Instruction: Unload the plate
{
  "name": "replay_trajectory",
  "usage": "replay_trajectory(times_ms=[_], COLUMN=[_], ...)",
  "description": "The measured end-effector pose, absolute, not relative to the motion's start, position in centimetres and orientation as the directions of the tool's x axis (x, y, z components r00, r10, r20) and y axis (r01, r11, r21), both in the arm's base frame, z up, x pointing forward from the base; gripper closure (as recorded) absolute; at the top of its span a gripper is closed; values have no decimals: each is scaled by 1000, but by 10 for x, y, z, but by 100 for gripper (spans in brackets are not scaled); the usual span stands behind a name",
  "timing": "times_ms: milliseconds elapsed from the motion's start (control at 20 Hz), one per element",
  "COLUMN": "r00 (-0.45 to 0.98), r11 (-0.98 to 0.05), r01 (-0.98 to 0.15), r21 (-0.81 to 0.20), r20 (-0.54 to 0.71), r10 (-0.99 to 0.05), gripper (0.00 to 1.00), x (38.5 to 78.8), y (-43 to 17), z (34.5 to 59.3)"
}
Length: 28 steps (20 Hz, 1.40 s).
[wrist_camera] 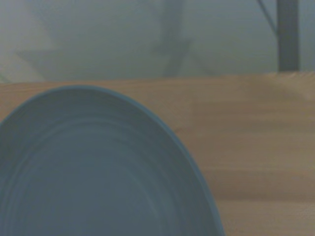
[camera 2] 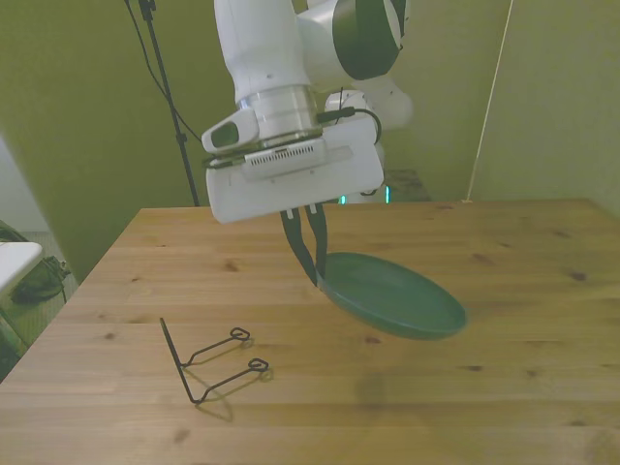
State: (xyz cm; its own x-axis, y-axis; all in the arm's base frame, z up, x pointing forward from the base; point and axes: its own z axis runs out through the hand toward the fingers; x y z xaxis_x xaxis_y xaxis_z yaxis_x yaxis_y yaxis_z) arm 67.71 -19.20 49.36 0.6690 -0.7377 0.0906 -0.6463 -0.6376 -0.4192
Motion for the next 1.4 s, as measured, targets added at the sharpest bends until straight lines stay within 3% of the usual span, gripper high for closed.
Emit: replay_trajectory(times_ms=[350, 450, 500, 1100, 1250, 1400], r00=[565, 542, 538, 537, 543, 563], r11=[-453, -430, -428, -435, -439, -454], r01=[-800, -819, -822, -827, -820, -797], r21=[-394, -380, -376, -356, -368, -399], r20=[-237, -264, -266, -270, -256, -218], r10=[-791, -798, -800, -799, -800, -797], gripper=[100, 100, 0, 0, 0, 0], x=[651, 645, 643, 627, 627, 626], y=[-192, -198, -199, -202, -201, -194], z=[385, 370, 369, 360, 371, 404])
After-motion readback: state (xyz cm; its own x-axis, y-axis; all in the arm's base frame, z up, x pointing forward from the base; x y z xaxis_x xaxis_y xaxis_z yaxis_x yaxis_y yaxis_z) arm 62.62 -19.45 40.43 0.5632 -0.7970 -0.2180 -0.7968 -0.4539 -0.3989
